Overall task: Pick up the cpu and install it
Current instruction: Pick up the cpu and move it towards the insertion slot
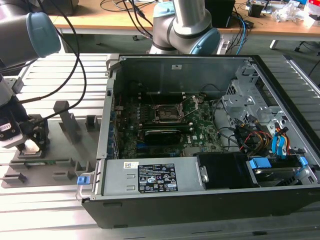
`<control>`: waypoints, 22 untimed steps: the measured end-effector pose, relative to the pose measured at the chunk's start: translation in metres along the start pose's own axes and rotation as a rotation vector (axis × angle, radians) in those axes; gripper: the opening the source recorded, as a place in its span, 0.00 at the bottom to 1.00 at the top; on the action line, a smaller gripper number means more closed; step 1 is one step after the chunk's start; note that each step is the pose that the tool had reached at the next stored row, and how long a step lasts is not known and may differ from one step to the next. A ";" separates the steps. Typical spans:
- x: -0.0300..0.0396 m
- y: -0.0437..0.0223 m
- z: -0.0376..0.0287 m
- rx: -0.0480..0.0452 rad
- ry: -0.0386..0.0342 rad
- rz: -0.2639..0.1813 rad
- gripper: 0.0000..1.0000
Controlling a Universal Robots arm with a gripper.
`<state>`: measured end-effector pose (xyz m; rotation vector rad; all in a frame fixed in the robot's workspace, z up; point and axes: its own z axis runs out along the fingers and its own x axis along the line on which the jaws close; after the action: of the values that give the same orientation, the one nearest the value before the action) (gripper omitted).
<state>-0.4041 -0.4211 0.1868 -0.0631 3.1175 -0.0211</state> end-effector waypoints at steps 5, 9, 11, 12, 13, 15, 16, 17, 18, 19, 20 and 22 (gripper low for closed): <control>-0.0001 -0.0001 -0.0073 0.0002 0.0003 0.000 0.55; -0.0005 -0.0001 -0.0207 0.0001 0.0002 0.000 0.55; -0.0006 -0.0002 -0.0270 0.0002 0.0002 0.000 0.55; -0.0007 -0.0002 -0.0289 0.0001 0.0002 0.000 0.55; -0.0007 -0.0003 -0.0324 0.0001 0.0002 0.000 0.55; -0.0008 -0.0003 -0.0358 0.0001 0.0002 0.000 0.55; -0.0009 -0.0004 -0.0387 0.0001 0.0002 0.000 0.55; -0.0009 -0.0004 -0.0401 0.0001 0.0002 0.000 0.55; -0.0010 -0.0004 -0.0420 0.0001 0.0002 0.000 0.55; -0.0010 -0.0004 -0.0437 0.0002 0.0003 0.000 0.55; -0.0010 -0.0005 -0.0458 0.0001 0.0002 0.000 0.55; -0.0011 -0.0005 -0.0505 0.0001 0.0002 0.000 0.55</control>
<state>-0.4041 -0.4210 0.2373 -0.0631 3.1177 -0.0214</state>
